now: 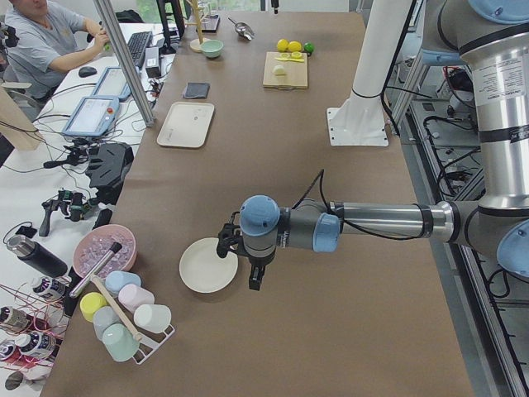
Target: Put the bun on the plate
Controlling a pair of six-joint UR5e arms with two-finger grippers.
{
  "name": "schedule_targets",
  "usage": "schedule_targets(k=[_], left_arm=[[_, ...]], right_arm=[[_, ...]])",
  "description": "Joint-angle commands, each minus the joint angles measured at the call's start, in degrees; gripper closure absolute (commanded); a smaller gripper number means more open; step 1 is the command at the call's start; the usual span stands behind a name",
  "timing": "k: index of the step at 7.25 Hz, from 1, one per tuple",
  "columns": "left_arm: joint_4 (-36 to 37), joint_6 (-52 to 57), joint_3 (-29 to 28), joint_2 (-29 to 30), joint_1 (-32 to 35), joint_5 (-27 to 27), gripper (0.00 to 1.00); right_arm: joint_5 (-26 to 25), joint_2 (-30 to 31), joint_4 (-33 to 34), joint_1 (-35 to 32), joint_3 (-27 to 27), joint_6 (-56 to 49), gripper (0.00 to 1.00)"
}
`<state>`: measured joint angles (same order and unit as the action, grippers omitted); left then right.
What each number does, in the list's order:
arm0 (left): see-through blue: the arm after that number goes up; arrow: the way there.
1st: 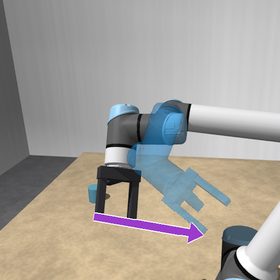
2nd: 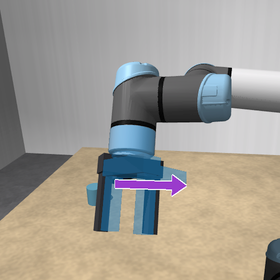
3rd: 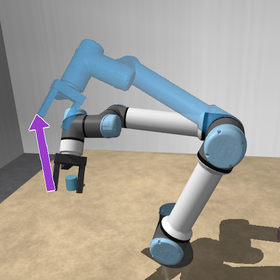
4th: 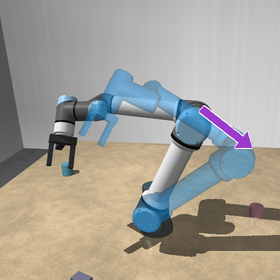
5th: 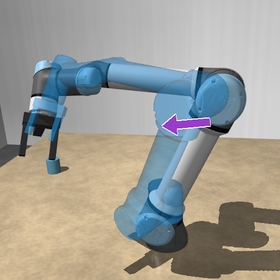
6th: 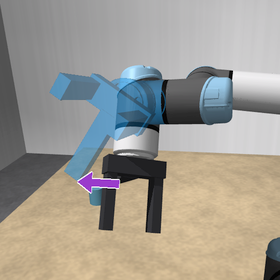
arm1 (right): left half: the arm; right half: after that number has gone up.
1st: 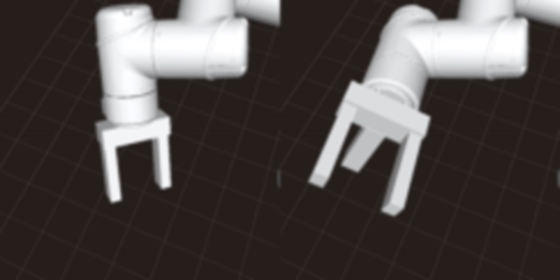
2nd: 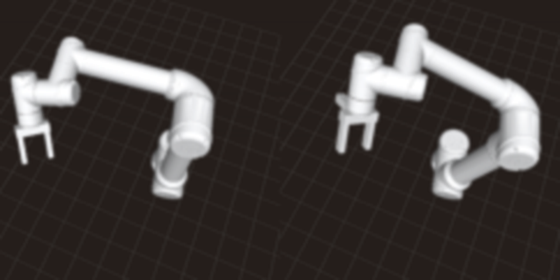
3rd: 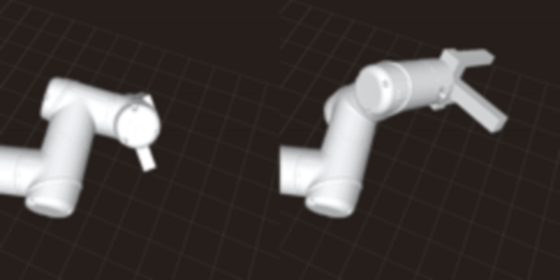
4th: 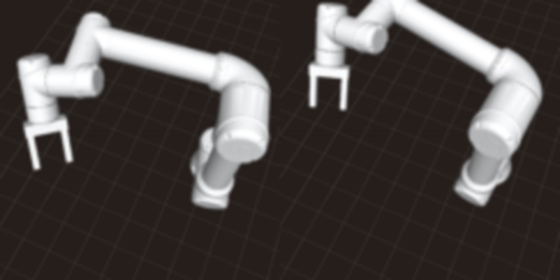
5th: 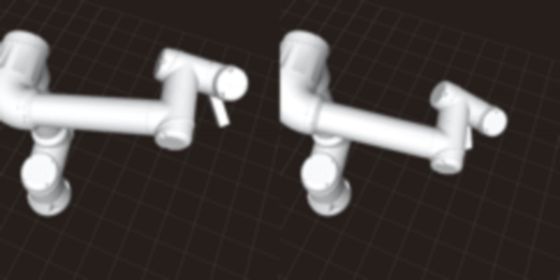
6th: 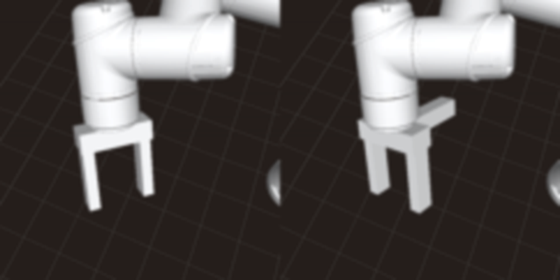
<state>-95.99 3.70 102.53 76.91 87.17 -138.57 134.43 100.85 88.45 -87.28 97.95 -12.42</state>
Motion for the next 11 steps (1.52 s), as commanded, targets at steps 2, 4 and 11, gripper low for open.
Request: schedule_targets(k=[2, 4, 11], left_arm=[[-0.2, -5.1, -3.4, 3.9, -0.8, 0.0, 0.03], [-1.3, -13.3, -11.0, 8.7, -0.9, 0.1, 0.02], [-20.0, -23.6, -27.8, 14.7, -9.1, 4.8, 0.03]], right_arm=[[0.7, 0.4, -2.9, 0.0, -0.3, 0.2, 0.00], [1.1, 0.6, -2.9, 0.0, -1.2, 0.0, 0.00], [4.2, 1.3, -5.7, 0.0, -1.2, 0.4, 0.00]])
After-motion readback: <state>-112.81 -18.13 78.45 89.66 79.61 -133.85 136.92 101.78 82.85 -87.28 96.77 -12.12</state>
